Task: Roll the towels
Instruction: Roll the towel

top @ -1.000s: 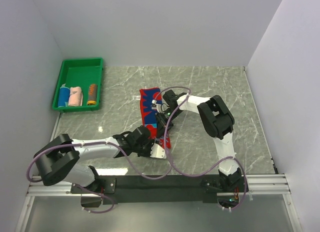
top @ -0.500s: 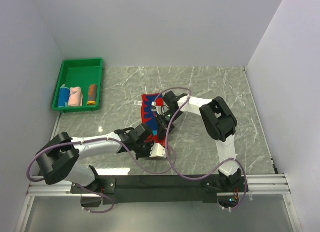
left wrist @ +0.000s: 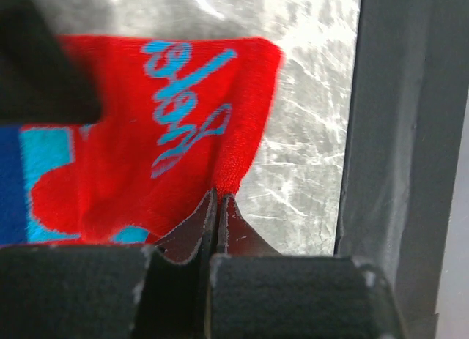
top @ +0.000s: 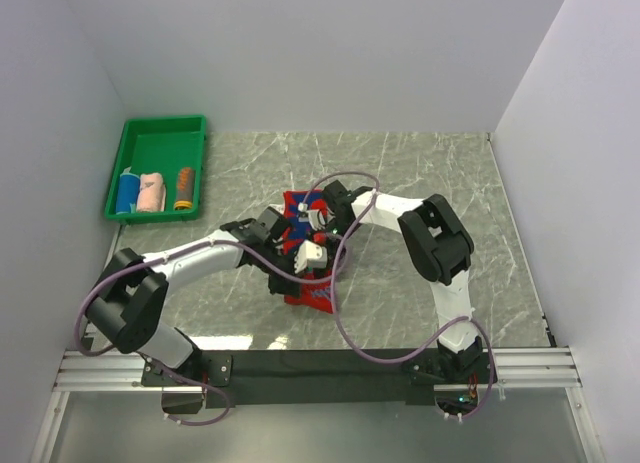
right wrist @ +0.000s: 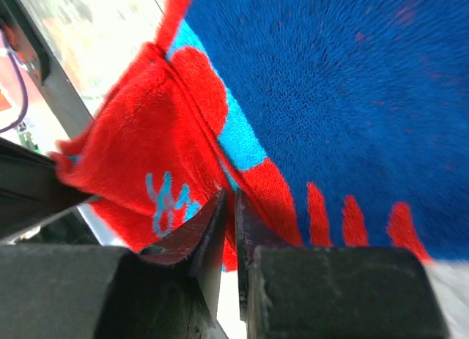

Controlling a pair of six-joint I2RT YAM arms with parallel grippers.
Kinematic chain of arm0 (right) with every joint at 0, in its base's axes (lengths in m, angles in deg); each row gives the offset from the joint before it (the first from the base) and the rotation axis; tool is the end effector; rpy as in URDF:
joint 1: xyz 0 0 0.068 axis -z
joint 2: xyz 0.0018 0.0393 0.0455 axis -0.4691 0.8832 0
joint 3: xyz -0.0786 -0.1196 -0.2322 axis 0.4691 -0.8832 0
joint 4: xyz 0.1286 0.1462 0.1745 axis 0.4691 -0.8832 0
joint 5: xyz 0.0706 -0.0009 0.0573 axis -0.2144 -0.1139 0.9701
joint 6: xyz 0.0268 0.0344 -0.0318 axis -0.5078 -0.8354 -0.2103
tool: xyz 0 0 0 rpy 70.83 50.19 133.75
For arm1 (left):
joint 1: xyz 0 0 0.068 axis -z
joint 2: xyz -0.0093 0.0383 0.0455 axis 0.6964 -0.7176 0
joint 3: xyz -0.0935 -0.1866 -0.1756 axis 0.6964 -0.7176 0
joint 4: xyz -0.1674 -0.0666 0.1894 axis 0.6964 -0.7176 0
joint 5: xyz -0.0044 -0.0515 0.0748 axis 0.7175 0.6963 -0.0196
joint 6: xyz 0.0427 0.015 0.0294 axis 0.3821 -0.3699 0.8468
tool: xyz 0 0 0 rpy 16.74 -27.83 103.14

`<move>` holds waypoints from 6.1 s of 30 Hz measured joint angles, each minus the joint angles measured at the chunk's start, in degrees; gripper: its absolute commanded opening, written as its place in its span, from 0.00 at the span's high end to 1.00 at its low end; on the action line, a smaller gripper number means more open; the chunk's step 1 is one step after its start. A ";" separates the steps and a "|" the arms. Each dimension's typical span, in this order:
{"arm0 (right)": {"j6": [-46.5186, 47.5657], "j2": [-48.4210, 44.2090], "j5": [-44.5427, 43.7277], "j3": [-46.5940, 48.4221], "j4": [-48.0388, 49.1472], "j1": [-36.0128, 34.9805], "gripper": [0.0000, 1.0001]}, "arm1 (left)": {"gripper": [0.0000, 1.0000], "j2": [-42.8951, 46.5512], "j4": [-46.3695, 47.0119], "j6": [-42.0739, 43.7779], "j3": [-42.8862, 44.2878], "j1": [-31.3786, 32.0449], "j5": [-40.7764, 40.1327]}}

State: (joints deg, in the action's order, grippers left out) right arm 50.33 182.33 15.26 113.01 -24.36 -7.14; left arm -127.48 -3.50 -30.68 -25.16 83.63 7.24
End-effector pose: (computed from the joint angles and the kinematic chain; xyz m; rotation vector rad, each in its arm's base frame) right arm 0.3129 0.2510 0.1341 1.0799 -2.6439 -1.2152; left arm 0.1977 -0.1921 0.1913 1.7033 2.0109 -0.9691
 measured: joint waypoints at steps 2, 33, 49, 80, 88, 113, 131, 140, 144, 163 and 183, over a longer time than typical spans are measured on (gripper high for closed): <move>0.15 0.52 0.00 -0.74 0.09 -0.33 0.83 | 0.99 -0.79 -0.46 -0.74 0.76 -2.03 1.44; 0.85 -2.73 -2.67 4.87 -4.79 0.50 0.67 | 0.24 10.12 3.96 -3.28 -9.46 2.80 -5.49; 2.10 2.64 6.49 1.42 -5.90 -1.79 0.78 | 0.48 11.67 19.69 0.48 -17.03 22.27 -26.73; 0.46 2.25 4.02 -0.52 -3.37 -3.61 0.80 | 0.99 2.45 9.70 -10.12 -3.28 2.73 -2.69; 1.38 1.92 1.90 0.85 -5.11 -3.91 0.75 | 0.99 -0.85 7.48 -10.45 -0.68 -3.34 1.42; -0.72 5.53 -1.09 7.37 -4.13 -0.35 0.84 | 0.99 -3.93 7.43 -9.60 1.55 -5.11 2.25; -0.92 3.58 -3.54 8.17 -7.91 5.49 0.43 | 0.94 -13.70 10.21 -9.77 5.14 -6.80 -0.44; -1.25 1.09 -4.26 4.76 -7.43 12.17 0.52 | 0.96 -16.41 6.08 -10.16 9.35 -6.78 -0.61; -1.33 -1.20 -2.73 2.97 -6.16 15.39 0.61 | 0.92 -16.59 3.93 -10.23 11.43 -6.78 -1.20; 6.58 -43.76 -11.39 -23.10 7.04 6.10 0.66 | 0.90 -34.47 -13.22 -10.97 28.94 -9.46 8.37; 6.03 -22.40 -18.01 -20.70 18.91 -6.75 0.70 | 0.85 -39.71 -19.50 -10.88 33.46 -11.80 12.35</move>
State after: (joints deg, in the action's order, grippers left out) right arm 56.37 159.93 -2.75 92.31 -5.46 -13.89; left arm -167.19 -22.99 -41.57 8.30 71.82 19.59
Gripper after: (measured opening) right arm 0.306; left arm 0.153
